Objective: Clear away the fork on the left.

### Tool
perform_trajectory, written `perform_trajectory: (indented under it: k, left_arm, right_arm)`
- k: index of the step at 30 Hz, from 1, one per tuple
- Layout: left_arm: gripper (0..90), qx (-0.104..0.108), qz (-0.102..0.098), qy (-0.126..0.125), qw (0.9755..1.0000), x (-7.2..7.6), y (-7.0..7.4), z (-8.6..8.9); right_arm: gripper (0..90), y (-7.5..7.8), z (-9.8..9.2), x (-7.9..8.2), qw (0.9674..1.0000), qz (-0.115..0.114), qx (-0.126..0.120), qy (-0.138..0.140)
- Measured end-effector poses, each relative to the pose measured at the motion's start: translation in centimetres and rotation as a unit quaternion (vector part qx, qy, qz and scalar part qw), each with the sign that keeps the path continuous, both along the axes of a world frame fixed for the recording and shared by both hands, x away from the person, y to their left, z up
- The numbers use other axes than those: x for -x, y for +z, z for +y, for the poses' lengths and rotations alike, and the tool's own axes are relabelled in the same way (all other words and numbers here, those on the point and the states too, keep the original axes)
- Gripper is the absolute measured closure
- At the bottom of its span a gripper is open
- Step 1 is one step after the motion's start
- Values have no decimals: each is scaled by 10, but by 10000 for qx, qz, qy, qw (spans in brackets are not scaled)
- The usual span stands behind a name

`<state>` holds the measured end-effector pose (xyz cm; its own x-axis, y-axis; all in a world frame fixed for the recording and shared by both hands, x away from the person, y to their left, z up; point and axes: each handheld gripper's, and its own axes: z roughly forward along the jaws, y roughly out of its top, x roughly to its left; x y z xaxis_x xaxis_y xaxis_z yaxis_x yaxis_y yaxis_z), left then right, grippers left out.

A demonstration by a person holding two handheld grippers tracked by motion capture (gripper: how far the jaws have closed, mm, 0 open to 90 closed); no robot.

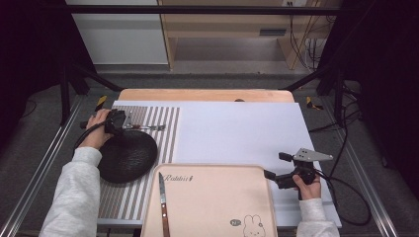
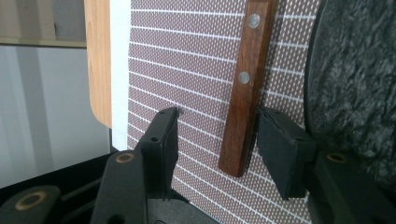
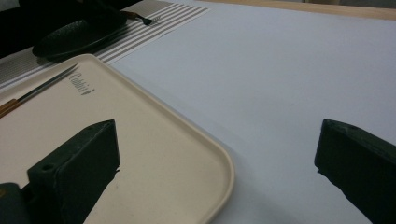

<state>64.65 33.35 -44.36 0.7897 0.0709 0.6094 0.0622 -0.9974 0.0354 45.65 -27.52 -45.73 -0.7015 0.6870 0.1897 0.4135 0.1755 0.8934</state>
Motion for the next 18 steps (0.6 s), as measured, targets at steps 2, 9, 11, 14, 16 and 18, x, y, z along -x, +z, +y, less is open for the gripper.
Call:
perform_trajectory:
  k: [2, 9, 11, 14, 16, 18]
  left_arm:
    - [501, 22, -2, -15, 10000, -1, 0, -2]
    - [523, 57, -1, -62, 10000, -2, -1, -6]
    - [529, 98, 8, -78, 9999, -2, -1, -7]
    - [532, 123, -6, -108, 9999, -3, -1, -9]
    - [536, 152, -22, -138, 9998, -3, -2, -11]
    - [542, 187, -33, -167, 9997, -4, -2, -14]
  right_arm:
    - [3, 0, 0, 0, 10000, -1, 4, 1]
    - [3, 0, 0, 0, 10000, 0, -7, -9]
    - [3, 0, 0, 0, 10000, -5, 6, -1]
    - [3, 0, 0, 0, 10000, 6, -4, 3]
    - [3, 0, 0, 0, 10000, 13, -5, -6]
    - [3, 0, 0, 0, 10000, -2, -5, 4]
